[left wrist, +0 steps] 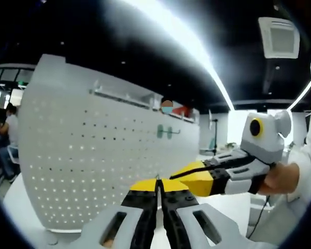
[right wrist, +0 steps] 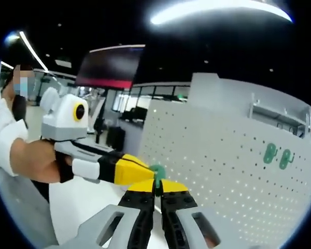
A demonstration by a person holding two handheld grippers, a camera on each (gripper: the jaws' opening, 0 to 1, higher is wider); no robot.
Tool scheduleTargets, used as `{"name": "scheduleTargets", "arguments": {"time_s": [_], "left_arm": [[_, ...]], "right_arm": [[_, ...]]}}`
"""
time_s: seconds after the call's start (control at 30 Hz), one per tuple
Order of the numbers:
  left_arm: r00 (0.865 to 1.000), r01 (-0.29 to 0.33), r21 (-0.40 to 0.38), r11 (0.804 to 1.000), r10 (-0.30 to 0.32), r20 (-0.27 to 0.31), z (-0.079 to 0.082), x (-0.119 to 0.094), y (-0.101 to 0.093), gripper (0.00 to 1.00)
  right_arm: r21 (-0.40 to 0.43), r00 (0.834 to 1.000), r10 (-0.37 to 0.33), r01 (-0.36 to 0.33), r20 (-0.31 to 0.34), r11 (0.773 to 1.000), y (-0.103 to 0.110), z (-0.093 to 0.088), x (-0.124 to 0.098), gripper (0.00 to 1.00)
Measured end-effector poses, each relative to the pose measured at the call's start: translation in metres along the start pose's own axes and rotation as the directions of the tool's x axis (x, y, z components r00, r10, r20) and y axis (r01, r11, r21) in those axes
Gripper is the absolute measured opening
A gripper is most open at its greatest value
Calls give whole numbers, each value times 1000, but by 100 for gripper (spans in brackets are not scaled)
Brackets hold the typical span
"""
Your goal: Insert the hook assembly into the mounting plate slot until the hook locks in place.
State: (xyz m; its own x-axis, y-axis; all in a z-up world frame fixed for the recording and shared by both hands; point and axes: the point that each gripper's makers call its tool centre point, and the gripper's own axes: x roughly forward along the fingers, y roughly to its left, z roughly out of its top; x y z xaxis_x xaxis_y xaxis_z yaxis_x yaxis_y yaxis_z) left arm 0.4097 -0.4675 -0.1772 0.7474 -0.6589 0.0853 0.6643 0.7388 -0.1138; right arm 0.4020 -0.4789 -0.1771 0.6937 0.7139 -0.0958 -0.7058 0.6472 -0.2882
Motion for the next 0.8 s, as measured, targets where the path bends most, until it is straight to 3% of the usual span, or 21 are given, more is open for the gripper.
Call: {"name": "scheduleTargets", "arguments": {"time_s": [0.1,0.53,0.8], "left_arm": [[1000,4,1,1000,-4,1,0,0,-2,1],[1000,11,-2,1000,-11,-8,-1,1,-4,1],[1000,13,20,1000,-13,-13,-1,2,-5,2]], "right_arm": [[-34,1000,-2,1,-13,999,1,-2,0,1],[-44,1000,-2,2,-17,999,-1,-5,0,1],[17,1000,-1,1,-23,1000,-3,-7,0,0]]}}
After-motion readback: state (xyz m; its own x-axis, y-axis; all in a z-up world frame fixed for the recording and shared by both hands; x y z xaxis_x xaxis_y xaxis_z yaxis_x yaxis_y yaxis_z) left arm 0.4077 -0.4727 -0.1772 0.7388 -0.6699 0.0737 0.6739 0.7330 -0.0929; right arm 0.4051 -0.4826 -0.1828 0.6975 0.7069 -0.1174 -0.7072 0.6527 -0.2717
